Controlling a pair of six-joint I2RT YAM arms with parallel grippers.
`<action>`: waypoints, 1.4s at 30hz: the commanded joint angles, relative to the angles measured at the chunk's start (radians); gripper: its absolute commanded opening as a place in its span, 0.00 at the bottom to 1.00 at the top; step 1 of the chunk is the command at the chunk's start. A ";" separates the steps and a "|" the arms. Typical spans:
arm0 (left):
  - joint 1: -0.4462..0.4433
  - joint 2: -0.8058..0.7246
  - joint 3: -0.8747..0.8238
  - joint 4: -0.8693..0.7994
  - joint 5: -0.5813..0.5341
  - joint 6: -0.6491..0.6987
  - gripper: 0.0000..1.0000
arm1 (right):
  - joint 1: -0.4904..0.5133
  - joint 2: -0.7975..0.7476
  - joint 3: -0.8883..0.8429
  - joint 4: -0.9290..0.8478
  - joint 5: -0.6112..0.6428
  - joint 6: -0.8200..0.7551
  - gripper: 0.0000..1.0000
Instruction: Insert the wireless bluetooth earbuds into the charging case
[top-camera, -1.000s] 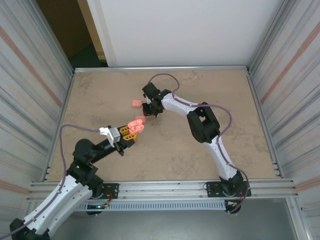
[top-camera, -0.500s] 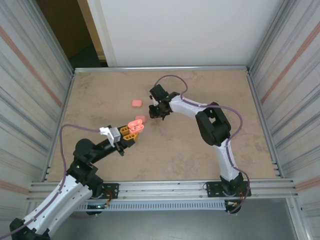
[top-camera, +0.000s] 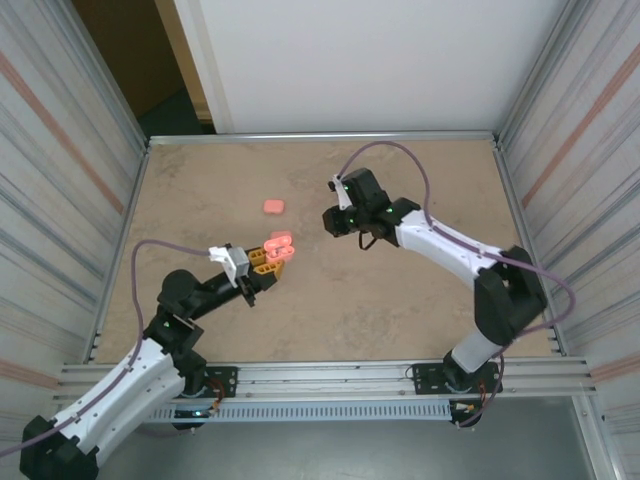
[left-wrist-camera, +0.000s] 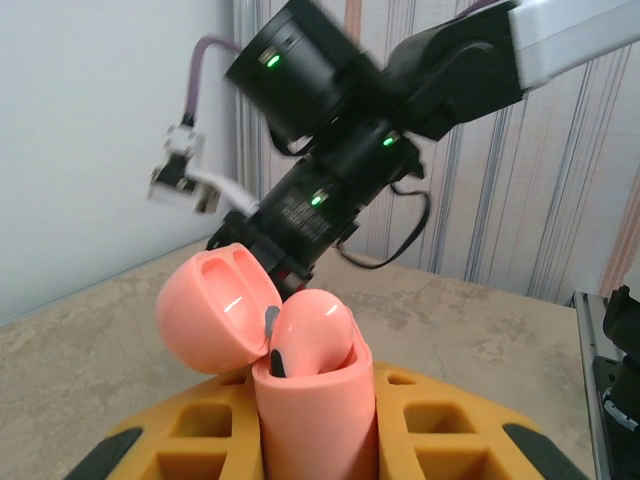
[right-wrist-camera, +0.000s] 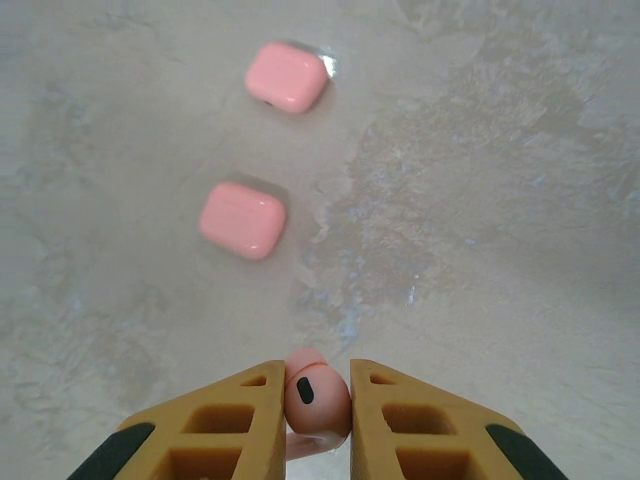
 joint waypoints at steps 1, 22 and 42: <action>-0.006 0.029 0.006 0.092 0.026 -0.027 0.00 | -0.007 -0.117 -0.055 0.044 -0.026 -0.040 0.18; -0.009 0.303 0.089 0.300 0.163 -0.161 0.00 | 0.097 -0.521 -0.236 0.148 -0.125 -0.152 0.18; -0.034 0.378 0.141 0.358 0.276 -0.221 0.00 | 0.179 -0.552 -0.271 0.273 -0.190 -0.229 0.18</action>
